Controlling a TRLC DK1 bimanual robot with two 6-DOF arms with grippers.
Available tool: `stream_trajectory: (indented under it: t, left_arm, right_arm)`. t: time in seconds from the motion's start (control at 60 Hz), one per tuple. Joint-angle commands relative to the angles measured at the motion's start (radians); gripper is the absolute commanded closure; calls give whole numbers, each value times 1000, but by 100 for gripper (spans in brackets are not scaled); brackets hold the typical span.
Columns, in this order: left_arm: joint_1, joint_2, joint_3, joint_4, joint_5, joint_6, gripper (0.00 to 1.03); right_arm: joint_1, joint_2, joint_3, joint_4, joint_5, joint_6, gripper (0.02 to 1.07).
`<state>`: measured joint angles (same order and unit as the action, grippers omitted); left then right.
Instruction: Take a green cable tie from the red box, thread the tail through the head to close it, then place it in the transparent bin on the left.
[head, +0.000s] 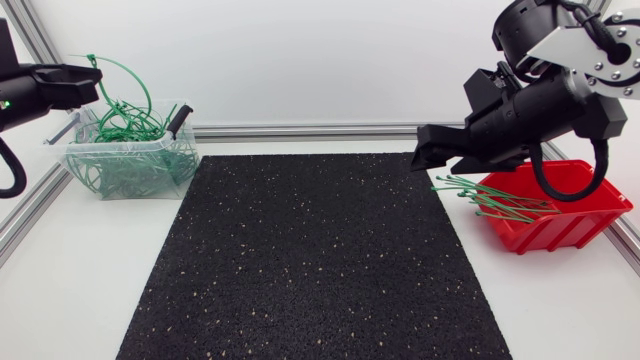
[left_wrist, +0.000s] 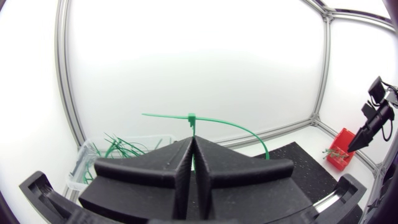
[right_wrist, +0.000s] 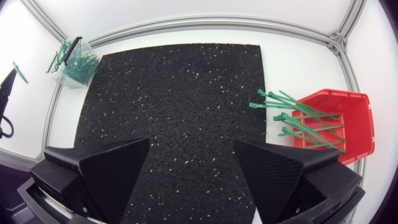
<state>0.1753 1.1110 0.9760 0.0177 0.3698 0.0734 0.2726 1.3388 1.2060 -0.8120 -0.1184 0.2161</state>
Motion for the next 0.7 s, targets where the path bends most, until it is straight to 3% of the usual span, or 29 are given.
stream_trajectory:
  t: [0.0,0.217,0.283,0.417,0.5,0.6,0.617,0.633,0.65,0.667,0.683]
  left_arm:
    - [36,95,87,37,6,31,100]
    - [72,326,271,139,-88,54,100]
    - [67,415,306,191,-150,101,100]
    - [67,563,408,192,-187,128,98]
    - [66,641,461,153,-203,144,78]
    - [61,717,474,151,-233,190,43]
    - [59,724,472,148,-236,195,37]
    - [59,728,469,148,-238,198,23]
    - [59,728,467,146,-236,198,20]
    - [58,728,461,139,-238,200,1]
    - [56,728,460,134,-238,200,3]
  right_arm:
    - [-12,-46,-40,27,26,-73,7]
    - [-79,-87,-59,45,34,-139,6]
    - [-93,-104,-68,45,33,-155,6]
    - [-104,-139,-91,45,33,-170,6]
    - [-105,-162,-111,40,33,-173,6]
    - [-107,-184,-128,31,33,-181,6]
    - [-110,-188,-129,30,33,-181,6]
    - [-110,-193,-131,27,33,-181,6]
    - [-111,-193,-131,25,33,-181,6]
    - [-113,-202,-131,19,33,-185,6]
    - [-113,-205,-131,17,33,-188,6]
